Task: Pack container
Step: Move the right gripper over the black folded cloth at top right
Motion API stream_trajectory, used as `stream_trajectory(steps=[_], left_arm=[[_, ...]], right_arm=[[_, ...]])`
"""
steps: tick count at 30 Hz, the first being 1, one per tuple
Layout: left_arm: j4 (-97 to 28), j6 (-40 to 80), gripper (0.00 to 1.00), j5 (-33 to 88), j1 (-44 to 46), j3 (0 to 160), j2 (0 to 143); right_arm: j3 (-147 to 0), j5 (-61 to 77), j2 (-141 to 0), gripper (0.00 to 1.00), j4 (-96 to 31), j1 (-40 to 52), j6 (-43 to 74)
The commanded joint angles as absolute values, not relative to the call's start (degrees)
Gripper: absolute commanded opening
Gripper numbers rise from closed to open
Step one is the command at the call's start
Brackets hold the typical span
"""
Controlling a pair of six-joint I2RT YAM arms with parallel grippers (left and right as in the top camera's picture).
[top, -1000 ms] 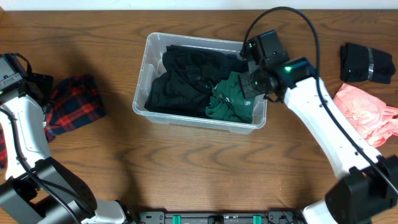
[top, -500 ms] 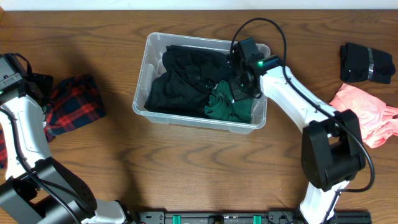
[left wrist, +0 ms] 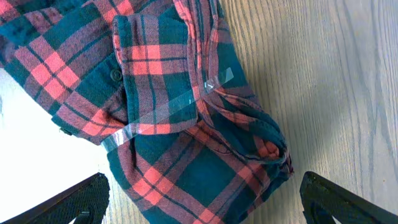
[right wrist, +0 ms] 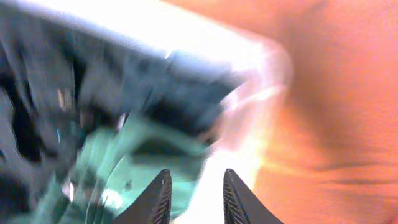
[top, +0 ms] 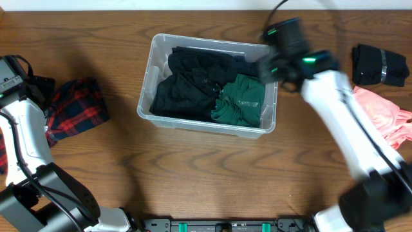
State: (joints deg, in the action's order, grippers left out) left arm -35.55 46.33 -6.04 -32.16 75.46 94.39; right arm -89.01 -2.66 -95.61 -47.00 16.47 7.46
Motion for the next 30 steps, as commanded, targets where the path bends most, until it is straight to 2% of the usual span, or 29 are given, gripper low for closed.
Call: stream_trajectory(steps=[1,3,8,16,30], left_arm=[[-35.5,46.4,0.98,-6.9,-32.4,75.5,94.9],[-35.5,46.4,0.98,-6.9,-32.4,75.5,94.9],[-35.5,46.4,0.98,-6.9,-32.4,75.5,94.9],[-35.5,46.4,0.98,-6.9,-32.4,75.5,94.9],[-35.5,46.4,0.98,-6.9,-32.4,75.5,94.9]], right_arm=[[-90.6,-8.0,-88.8,0.30,-47.2,10.4,10.8],[-90.6,-8.2,-86.7,0.36,-47.6,6.0,12.5],[-90.5,-8.1,-85.5,0.57,-49.2,-4.4,16.3],[-89.1,-8.1,-85.5,0.64,-51.2,-13.8,18.4],[-89.1,-6.8,-85.7,0.68,-51.6,-14.9,21.9]])
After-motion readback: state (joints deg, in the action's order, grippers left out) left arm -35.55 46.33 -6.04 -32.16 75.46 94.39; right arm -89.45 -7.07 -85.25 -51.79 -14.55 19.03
